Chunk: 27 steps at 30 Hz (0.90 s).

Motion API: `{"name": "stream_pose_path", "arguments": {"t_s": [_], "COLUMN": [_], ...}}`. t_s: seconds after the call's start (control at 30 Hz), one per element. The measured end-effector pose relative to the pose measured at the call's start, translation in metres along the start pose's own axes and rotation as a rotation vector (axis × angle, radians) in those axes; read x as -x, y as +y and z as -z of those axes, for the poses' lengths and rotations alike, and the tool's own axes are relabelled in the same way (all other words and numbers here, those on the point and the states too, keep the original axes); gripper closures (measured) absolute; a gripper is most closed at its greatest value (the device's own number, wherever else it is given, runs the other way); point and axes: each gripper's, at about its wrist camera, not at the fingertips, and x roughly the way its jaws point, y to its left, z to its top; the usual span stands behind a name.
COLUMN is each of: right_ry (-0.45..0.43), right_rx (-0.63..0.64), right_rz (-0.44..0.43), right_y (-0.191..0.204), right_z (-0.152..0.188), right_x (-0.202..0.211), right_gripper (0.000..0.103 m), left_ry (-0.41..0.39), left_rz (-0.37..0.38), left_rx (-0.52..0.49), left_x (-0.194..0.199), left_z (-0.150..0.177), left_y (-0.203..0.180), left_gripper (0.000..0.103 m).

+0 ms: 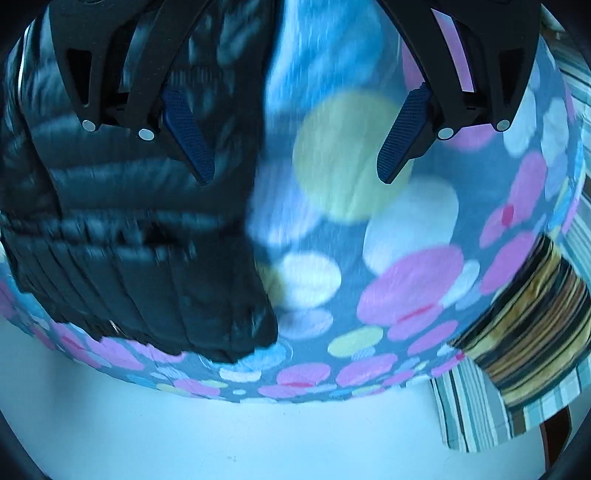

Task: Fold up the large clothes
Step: 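Grasp the jacket hem with both grippers and lift it toward the collar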

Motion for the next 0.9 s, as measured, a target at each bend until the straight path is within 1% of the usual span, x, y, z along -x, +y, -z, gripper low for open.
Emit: {"name": "stream_pose_path", "arguments": {"t_s": [0.2,0.33,0.4,0.47,0.53,0.63,0.73,0.8,0.83,0.87,0.9], "right_ry": [0.072,0.101,0.116,0.134,0.147,0.172,0.157,0.151,0.151,0.149,0.145], "right_rx": [0.001,0.031,0.044,0.063,0.071,0.068,0.091,0.106,0.107,0.113,0.123], "right_rz": [-0.032,-0.052,-0.074,-0.093,-0.107,-0.127,-0.127,-0.137,-0.142,-0.142,-0.137], "right_y": [-0.027,-0.029,-0.027,-0.025,-0.024,-0.025,-0.02,-0.017,-0.016,-0.014,-0.012], "right_z": [0.06,0.098,0.114,0.128,0.138,0.153,0.163,0.167,0.168,0.17,0.171], "right_x": [0.038,0.059,0.068,0.075,0.079,0.081,0.088,0.092,0.092,0.093,0.094], "right_gripper": [0.036,0.036,0.036,0.036,0.036,0.036,0.037,0.046,0.052,0.056,0.063], "left_ry": [0.039,0.052,0.057,0.062,0.077,0.121,0.123,0.122,0.117,0.114,0.111], "left_rz": [0.059,0.103,0.117,0.151,0.206,0.29,0.318,0.327,0.331,0.336,0.338], "left_rx": [0.007,-0.047,-0.056,-0.049,-0.026,0.014,0.036,0.028,0.021,0.016,0.009], "left_x": [0.032,0.049,0.053,0.058,0.06,0.059,0.059,0.061,0.063,0.064,0.066], "left_z": [0.06,0.09,0.099,0.107,0.114,0.127,0.135,0.14,0.14,0.141,0.141], "left_y": [0.002,-0.007,-0.008,-0.007,-0.006,-0.004,-0.002,-0.004,-0.006,-0.006,-0.008], "left_gripper": [0.013,0.012,0.012,0.012,0.012,0.012,0.014,0.024,0.027,0.034,0.039]}}
